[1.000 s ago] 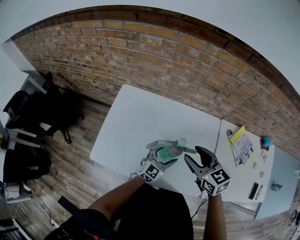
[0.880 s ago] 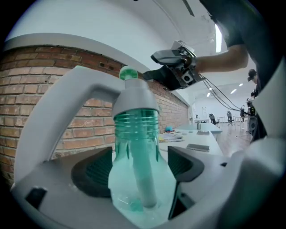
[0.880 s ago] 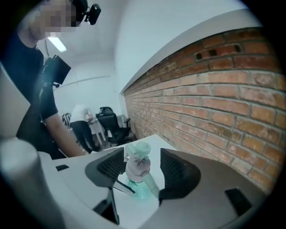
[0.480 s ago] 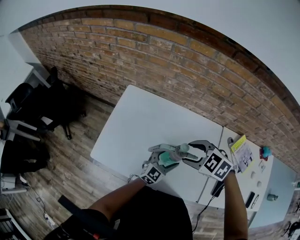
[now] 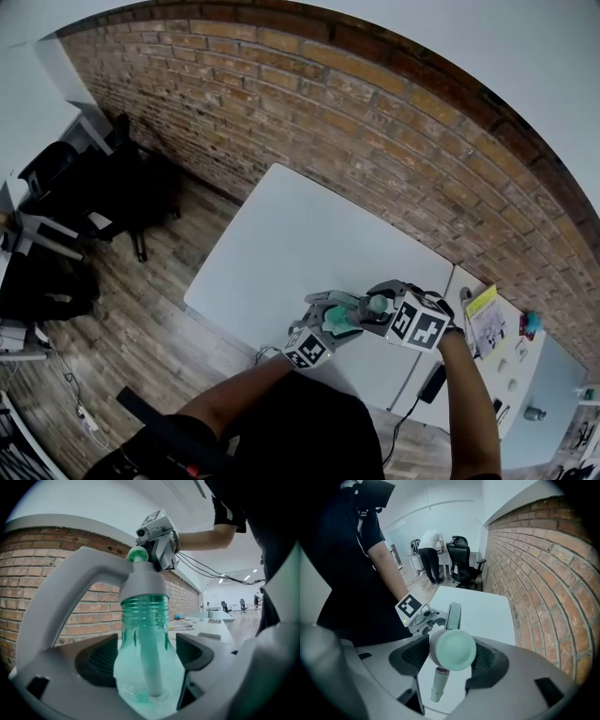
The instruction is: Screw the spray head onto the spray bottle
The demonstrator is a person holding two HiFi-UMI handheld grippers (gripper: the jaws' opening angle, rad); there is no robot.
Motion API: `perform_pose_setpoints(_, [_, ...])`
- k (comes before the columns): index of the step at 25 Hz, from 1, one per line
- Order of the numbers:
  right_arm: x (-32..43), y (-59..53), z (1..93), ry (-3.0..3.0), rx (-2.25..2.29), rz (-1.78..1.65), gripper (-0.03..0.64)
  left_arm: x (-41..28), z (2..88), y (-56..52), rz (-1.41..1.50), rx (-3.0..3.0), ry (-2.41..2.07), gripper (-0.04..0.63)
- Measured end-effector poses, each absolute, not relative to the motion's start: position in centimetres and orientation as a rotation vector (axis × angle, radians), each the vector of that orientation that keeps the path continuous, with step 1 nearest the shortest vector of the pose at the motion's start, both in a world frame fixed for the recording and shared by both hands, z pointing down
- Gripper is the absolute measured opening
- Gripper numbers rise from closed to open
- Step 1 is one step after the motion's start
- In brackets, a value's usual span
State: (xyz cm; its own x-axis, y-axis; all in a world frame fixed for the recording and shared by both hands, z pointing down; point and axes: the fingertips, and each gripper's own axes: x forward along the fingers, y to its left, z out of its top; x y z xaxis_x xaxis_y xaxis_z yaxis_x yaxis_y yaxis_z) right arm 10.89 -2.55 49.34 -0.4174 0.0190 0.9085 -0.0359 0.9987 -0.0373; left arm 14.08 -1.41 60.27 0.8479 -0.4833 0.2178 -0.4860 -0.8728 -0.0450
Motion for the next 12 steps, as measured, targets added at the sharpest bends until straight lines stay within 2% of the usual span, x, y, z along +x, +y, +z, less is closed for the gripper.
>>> perform_pose_setpoints(12, [9.90, -1.92, 49.56, -1.852, 0.049, -0.009, 0.250, 13.92, 60.12, -1.39, 0.331, 3.011, -0.805, 0.368])
